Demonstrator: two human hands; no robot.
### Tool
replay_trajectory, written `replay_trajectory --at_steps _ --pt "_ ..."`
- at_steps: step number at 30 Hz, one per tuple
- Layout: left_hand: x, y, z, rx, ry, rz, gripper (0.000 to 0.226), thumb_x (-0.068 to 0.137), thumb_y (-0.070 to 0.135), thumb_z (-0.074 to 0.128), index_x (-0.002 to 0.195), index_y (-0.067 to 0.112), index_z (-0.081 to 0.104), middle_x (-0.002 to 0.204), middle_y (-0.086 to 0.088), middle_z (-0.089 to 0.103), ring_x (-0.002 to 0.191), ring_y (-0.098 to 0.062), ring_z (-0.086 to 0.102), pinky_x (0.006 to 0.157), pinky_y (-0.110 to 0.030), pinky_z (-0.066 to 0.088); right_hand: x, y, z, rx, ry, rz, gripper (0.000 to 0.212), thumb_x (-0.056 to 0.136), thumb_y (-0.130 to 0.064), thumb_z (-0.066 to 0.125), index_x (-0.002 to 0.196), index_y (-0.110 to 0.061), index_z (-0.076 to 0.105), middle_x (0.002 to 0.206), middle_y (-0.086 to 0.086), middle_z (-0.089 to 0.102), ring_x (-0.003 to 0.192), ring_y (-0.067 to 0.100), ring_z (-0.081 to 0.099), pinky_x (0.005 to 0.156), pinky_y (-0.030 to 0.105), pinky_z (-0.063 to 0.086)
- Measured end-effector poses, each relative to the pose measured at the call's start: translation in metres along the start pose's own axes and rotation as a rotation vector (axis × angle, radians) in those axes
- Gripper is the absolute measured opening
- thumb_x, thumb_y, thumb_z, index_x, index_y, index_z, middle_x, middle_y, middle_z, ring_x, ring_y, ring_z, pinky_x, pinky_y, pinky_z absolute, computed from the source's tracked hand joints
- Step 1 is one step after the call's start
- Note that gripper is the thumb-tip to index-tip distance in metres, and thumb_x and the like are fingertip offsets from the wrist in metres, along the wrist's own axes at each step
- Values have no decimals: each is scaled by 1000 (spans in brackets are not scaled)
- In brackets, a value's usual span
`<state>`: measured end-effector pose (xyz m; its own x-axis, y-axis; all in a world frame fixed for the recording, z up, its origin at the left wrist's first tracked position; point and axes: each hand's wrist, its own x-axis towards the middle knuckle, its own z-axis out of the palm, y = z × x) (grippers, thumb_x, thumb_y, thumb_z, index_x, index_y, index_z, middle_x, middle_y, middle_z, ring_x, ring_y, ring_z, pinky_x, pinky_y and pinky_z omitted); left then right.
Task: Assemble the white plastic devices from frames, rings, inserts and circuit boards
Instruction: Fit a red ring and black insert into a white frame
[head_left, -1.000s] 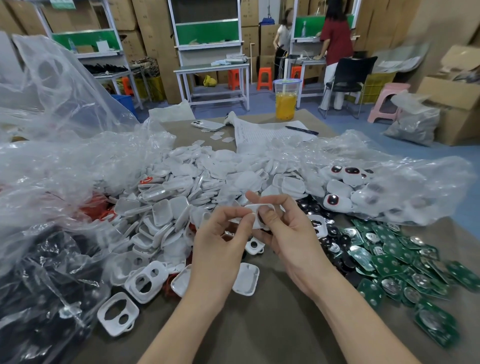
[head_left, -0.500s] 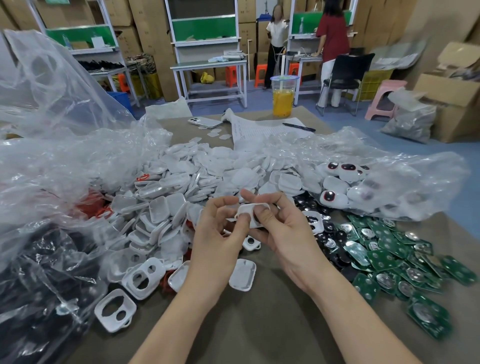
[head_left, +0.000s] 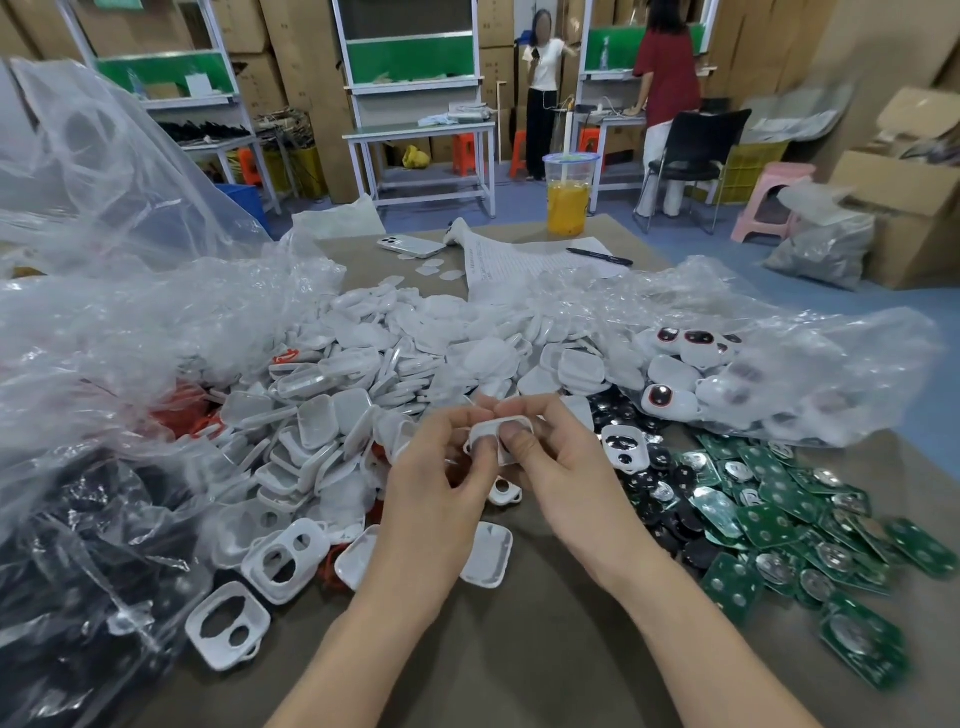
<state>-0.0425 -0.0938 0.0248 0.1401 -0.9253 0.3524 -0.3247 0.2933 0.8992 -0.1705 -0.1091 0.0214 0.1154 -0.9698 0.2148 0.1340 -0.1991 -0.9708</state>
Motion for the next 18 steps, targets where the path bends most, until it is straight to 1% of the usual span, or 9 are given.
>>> replay_trajectory --at_steps 2,3,6,9,12,14,15,17,18 --pt "0 0 0 13 4 11 24 94 20 66 95 44 64 94 30 68 87 6 66 69 -4 44 1 0 -2 -18 4 8 16 102 -13 54 105 -25 65 113 -8 74 106 17 70 98 49 54" --pt "0 -1 0 22 9 11 23 94 21 67 95 43 65 93 27 69 86 5 65 69 -5 44 1 0 -4 -25 1 10 18 102 -14 56 102 -29 66 109 -6 75 103 17 71 95 44 56" --pt "0 -3 -2 65 12 1 17 93 27 67 98 43 68 96 15 67 88 0 64 71 -9 45 1 -1 -7 4 -20 30 18 100 -13 59 98 -29 67 100 1 77 92 19 74 81 32 60" --pt "-1 -4 -4 42 8 -13 20 94 27 68 99 45 69 102 13 67 90 2 64 73 -13 49 0 -4 -9 15 -20 52 14 97 -14 64 100 -27 67 93 2 78 82 22 75 72 23 58" --pt "-1 -3 -4 -1 1 -17 24 94 28 66 96 52 69 101 14 69 91 0 67 76 -19 54 0 -6 -11 -3 -13 62 15 95 -17 68 98 -31 69 88 3 77 77 26 76 65 16 53" --pt "0 -4 -5 -24 -5 -29 22 96 27 64 101 47 71 102 15 70 94 -5 69 83 -33 57 0 -6 -11 -22 -2 59 16 94 -17 69 99 -33 69 87 3 77 76 26 76 62 15 52" --pt "0 -4 -5 -30 -11 -37 20 98 27 63 103 44 72 102 15 71 96 -7 70 86 -39 58 0 -5 -10 -36 5 55 16 94 -17 70 100 -32 69 87 4 77 75 25 76 62 17 53" --pt "1 -4 -5 -37 -18 -47 21 100 25 61 106 43 71 99 14 73 93 -12 71 87 -44 58 0 -4 -9 -55 18 46 17 94 -15 69 103 -29 68 88 3 76 74 22 75 65 23 57" --pt "1 -4 -5 -41 -16 -51 24 101 23 59 106 44 69 94 13 74 88 -11 72 85 -43 58 0 -3 -10 -58 32 43 17 94 -14 68 103 -28 68 89 3 76 73 20 74 62 22 56"
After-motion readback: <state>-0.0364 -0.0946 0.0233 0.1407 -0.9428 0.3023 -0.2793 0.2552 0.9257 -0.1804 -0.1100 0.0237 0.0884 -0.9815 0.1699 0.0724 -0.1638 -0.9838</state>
